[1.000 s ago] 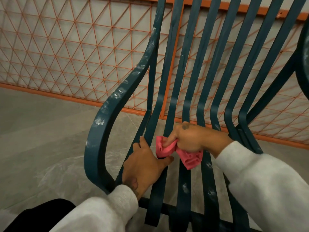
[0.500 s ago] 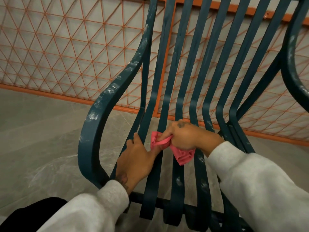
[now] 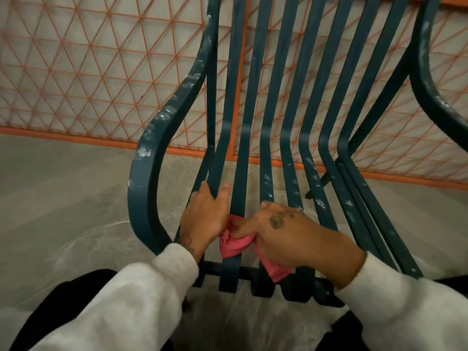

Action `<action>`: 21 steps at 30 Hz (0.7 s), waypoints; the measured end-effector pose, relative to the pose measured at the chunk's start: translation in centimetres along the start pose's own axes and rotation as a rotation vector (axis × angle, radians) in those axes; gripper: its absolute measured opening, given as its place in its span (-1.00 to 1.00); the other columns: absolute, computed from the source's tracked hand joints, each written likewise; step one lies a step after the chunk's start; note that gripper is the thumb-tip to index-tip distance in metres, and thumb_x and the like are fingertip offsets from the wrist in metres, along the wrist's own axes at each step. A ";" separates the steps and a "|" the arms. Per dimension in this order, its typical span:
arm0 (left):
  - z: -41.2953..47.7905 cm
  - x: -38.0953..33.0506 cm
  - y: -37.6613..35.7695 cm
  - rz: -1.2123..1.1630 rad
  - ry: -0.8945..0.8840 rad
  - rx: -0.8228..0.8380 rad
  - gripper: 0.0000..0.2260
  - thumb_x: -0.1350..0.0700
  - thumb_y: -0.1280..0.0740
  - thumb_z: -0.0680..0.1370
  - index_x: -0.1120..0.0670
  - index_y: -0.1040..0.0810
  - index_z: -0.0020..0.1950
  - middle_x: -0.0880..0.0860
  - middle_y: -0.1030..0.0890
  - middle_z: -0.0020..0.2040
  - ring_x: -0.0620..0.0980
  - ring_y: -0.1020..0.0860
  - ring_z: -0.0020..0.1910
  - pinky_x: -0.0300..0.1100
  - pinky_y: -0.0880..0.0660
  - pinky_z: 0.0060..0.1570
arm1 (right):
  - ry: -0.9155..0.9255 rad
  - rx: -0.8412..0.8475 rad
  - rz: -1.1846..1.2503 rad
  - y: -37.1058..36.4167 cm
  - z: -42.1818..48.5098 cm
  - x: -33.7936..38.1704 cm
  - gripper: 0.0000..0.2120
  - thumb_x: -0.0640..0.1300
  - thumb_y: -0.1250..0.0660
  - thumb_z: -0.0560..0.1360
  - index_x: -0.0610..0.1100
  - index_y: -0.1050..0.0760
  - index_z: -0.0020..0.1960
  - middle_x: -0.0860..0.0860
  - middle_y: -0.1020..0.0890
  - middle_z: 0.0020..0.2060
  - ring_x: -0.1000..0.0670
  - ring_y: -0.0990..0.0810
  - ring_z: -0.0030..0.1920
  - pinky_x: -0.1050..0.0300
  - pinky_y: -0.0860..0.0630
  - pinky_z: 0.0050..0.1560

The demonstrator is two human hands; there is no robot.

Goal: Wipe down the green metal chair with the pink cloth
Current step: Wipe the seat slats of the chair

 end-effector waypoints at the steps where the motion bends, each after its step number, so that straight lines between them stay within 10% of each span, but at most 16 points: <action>1: -0.2 0.1 0.0 0.000 -0.008 -0.003 -0.33 -0.43 0.04 0.47 -0.06 -0.39 0.39 0.07 -0.57 0.20 0.14 -0.54 0.16 0.17 -0.49 0.18 | -0.013 -0.021 0.011 -0.1 0.2 -0.2 -0.46 -0.30 -0.21 0.51 0.33 -0.55 0.17 0.23 -0.48 -0.25 0.11 -0.36 -0.11 0.28 -0.40 -0.16; 8: -0.4 0.3 0.1 0.025 -0.042 -0.006 -0.34 -0.41 -0.03 0.49 -0.02 -0.39 0.41 0.09 -0.51 0.29 0.13 -0.52 0.20 0.13 -0.48 0.21 | -0.123 -0.186 -0.103 -1.3 -0.9 3.5 -0.68 -0.18 -0.27 0.52 0.09 -0.53 0.21 0.03 -0.51 -0.05 -0.03 -0.39 0.13 0.17 -0.31 -0.14; 13: -1.6 0.2 -0.2 0.211 -0.298 -0.049 -0.42 -0.29 -0.12 0.60 -0.10 -0.18 0.56 0.03 -0.11 0.59 0.07 -0.13 0.54 0.11 -0.22 0.47 | -0.008 -0.394 -0.058 -6.3 -4.4 4.5 -0.52 -0.13 0.00 0.44 0.03 -0.59 0.17 0.12 -0.59 0.18 -0.01 -0.40 0.04 0.14 -0.39 0.07; 21: -1.6 1.0 -0.8 0.422 -0.645 0.112 -0.64 0.01 -0.16 0.67 -0.04 -0.40 0.48 -0.06 -0.38 0.48 -0.06 -0.21 0.51 0.05 -0.04 0.53 | 0.005 -0.581 0.278 -8.2 -7.3 4.0 -0.66 -0.23 -0.35 0.44 0.07 -0.64 0.15 0.31 -0.60 0.16 0.10 -0.41 -0.18 0.26 -0.50 -0.22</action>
Point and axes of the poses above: each hand's wrist, its own z-axis towards the middle knuckle, its own y-axis out of the back of the hand, x = y × z, the point moved 1 cm from there along z, towards the middle knuckle
